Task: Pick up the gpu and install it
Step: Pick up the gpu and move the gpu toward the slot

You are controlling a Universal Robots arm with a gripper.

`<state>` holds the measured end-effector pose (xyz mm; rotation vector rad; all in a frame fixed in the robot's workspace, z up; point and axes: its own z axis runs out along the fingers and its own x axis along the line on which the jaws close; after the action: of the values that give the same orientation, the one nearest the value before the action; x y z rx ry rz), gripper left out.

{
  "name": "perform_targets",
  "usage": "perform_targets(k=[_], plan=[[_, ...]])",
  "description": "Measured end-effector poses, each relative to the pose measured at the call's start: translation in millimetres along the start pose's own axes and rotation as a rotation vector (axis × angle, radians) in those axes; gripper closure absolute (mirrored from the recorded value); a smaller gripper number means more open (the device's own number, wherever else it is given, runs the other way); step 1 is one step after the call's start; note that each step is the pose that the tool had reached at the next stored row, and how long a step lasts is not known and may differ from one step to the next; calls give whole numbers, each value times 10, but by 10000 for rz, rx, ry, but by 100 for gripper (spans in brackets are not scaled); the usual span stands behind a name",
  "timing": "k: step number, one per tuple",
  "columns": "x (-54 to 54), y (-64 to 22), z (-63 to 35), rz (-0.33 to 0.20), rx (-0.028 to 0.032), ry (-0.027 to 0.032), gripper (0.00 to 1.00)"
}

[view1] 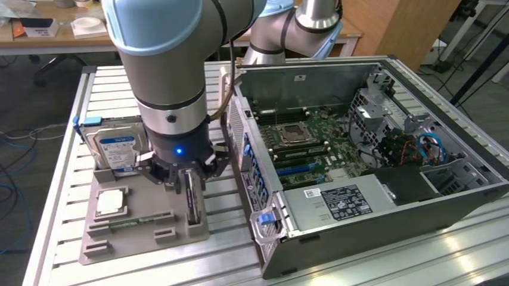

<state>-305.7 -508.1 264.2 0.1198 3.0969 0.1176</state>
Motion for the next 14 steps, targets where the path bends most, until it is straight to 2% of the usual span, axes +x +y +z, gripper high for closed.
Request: perform_targets(k=[14], plan=[[7,-16,202,-2,-7,-24,53]])
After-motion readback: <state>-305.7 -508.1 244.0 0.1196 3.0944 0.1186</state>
